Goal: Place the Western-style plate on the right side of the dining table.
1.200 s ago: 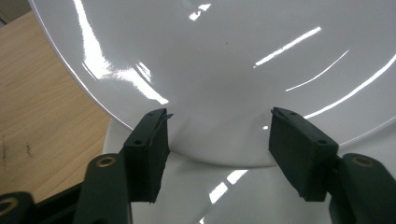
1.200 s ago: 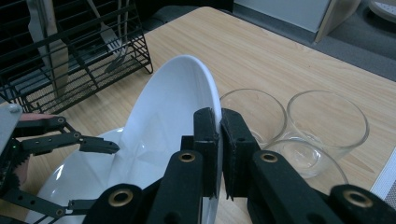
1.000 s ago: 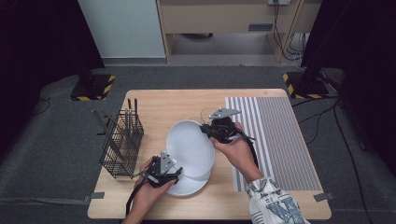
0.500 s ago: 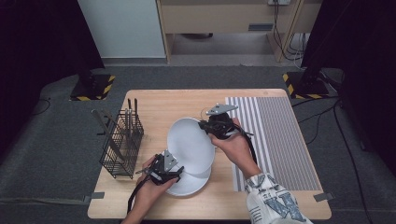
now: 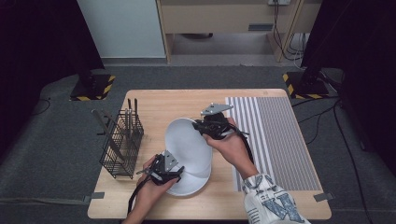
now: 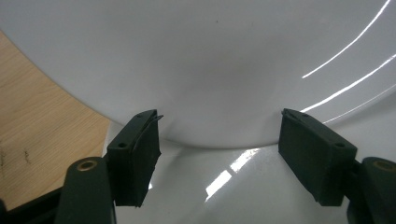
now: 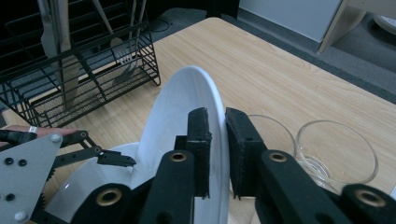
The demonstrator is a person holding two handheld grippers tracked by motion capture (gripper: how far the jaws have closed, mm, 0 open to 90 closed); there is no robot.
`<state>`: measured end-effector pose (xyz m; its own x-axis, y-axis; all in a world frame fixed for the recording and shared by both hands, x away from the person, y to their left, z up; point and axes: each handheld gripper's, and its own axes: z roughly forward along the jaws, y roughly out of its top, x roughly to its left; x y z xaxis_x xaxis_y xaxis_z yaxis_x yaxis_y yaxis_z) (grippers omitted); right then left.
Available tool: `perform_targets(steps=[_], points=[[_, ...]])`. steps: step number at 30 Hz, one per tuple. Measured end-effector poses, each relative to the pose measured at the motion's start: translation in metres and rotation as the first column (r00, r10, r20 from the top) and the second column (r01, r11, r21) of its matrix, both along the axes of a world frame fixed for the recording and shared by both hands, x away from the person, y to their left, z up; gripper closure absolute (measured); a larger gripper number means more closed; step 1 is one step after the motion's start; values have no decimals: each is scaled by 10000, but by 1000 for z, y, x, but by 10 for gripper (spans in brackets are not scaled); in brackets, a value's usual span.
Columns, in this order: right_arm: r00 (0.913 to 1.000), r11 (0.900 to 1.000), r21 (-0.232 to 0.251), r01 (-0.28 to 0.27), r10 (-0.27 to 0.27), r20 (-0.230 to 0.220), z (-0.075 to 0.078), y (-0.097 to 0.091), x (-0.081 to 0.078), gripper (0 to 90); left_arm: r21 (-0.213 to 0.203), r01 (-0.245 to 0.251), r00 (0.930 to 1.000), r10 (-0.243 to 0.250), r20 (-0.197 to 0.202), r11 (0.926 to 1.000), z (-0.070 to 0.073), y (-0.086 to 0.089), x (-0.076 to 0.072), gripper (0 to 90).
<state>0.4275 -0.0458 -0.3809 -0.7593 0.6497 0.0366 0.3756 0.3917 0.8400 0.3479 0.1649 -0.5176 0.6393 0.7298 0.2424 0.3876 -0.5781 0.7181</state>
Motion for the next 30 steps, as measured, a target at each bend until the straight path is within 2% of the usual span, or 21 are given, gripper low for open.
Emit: perform_targets(steps=[15, 16, 17, 18, 20, 27, 30], points=[[10000, 9999, -105, -60, 60, -7, 0, 0, -6, 781, 17, -45, 10000, 45, 33, 10000, 0, 0, -1, 289], [9994, 9991, -328, -263, 256, -220, -2, 2, -7, 804, 35, -49, 10000, 48, 37, 10000, 0, 0, -1, 289], [9994, 9991, -328, -263, 256, -220, -2, 2, -7, 804, 35, -49, 10000, 48, 37, 10000, 0, 0, -1, 291], [9997, 9983, -537, -225, 225, -2, -3, 4, -9, 830, 40, -51, 10000, 51, 73, 10000, 0, 0, -1, 291], [9996, 9988, -433, -214, 206, -199, -2, 4, -8, 845, 47, -57, 10000, 57, 63, 10000, 0, -1, -1, 292], [9995, 9980, -617, -168, 151, -288, -3, 1, -6, 854, -3, -46, 10000, 46, 38, 10000, 0, 0, 0, 288], [9990, 9987, -482, -155, 134, -420, -4, -1, -2, 857, 10, -50, 10000, 50, 75, 10000, 0, 0, 1, 284]])
